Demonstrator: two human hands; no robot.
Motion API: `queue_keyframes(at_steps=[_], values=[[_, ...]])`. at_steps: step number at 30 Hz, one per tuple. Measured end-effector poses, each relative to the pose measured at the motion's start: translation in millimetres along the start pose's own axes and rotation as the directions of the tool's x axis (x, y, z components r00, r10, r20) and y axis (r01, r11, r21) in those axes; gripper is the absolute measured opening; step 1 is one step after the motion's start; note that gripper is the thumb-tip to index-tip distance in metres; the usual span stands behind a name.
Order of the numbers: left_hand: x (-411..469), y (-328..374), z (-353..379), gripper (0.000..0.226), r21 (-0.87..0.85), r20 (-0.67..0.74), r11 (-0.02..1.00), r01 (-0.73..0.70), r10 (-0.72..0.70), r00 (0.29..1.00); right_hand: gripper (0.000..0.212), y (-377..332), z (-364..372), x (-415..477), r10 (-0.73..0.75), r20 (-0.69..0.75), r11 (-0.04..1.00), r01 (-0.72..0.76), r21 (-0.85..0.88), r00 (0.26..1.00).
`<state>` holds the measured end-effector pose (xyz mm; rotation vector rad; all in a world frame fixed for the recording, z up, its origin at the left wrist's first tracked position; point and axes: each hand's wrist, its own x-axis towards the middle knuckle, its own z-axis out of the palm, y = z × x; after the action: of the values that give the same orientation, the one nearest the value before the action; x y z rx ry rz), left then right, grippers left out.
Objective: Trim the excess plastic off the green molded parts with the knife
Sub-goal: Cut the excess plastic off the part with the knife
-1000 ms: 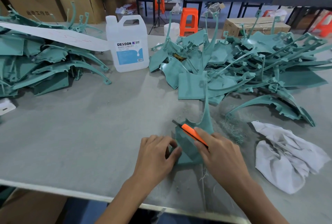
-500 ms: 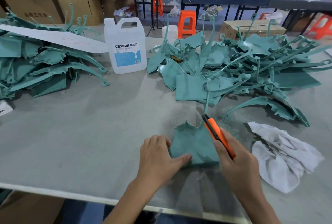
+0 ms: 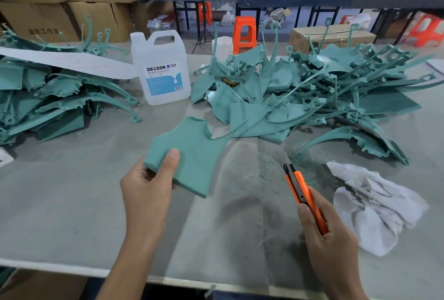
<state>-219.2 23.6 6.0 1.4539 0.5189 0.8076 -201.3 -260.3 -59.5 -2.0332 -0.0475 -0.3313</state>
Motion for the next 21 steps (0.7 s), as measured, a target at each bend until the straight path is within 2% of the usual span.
queue_keyframes(at_steps=[1, 3, 5, 7, 10, 13, 17, 21], values=[[-0.3, -1.2, -3.3, 0.011, 0.103, 0.019, 0.991, -0.083, 0.082, 0.996, 0.037, -2.7, 1.2, -1.8, -0.017, 0.021, 1.000, 0.017, 0.002, 1.000], [-2.5, -9.2, -6.5, 0.020, 0.403, 0.129, 0.885, -0.235, 0.199, 0.971, 0.036, -10.3, 5.3, -5.0, -0.034, 0.071, 0.999, 0.033, 0.018, 0.997], [-6.5, -21.2, -4.0, 0.022, 0.557, 0.225, 0.784, -0.274, 0.175, 0.959, 0.037, -20.5, 11.8, -6.9, -0.069, 0.128, 0.997, 0.066, 0.031, 0.989], [-9.3, -34.6, -0.7, 0.022, 0.557, 0.245, 0.806, -0.200, 0.070, 0.967, 0.043, -34.0, 18.1, -5.9, -0.118, 0.192, 0.993, 0.115, 0.025, 0.974], [-7.7, -48.2, -0.2, 0.027, 0.506, 0.244, 0.856, -0.102, -0.029, 0.969, 0.039, -56.4, 26.9, 2.4, -0.188, 0.304, 0.981, 0.195, 0.007, 0.934], [-7.3, -48.4, -0.6, 0.041, 0.472, 0.260, 0.877, -0.094, -0.037, 0.965, 0.037, -77.3, 33.8, 15.1, -0.252, 0.377, 0.960, 0.279, -0.018, 0.891], [-10.3, -48.3, 0.4, 0.031, 0.486, 0.275, 0.869, -0.094, -0.049, 0.960, 0.038, -95.6, 34.6, 31.2, -0.291, 0.460, 0.938, 0.344, -0.033, 0.839], [-12.8, -50.0, 0.2, 0.036, 0.496, 0.285, 0.859, -0.127, -0.023, 0.958, 0.037, -104.0, 25.1, 45.8, -0.315, 0.543, 0.922, 0.387, -0.020, 0.778]])
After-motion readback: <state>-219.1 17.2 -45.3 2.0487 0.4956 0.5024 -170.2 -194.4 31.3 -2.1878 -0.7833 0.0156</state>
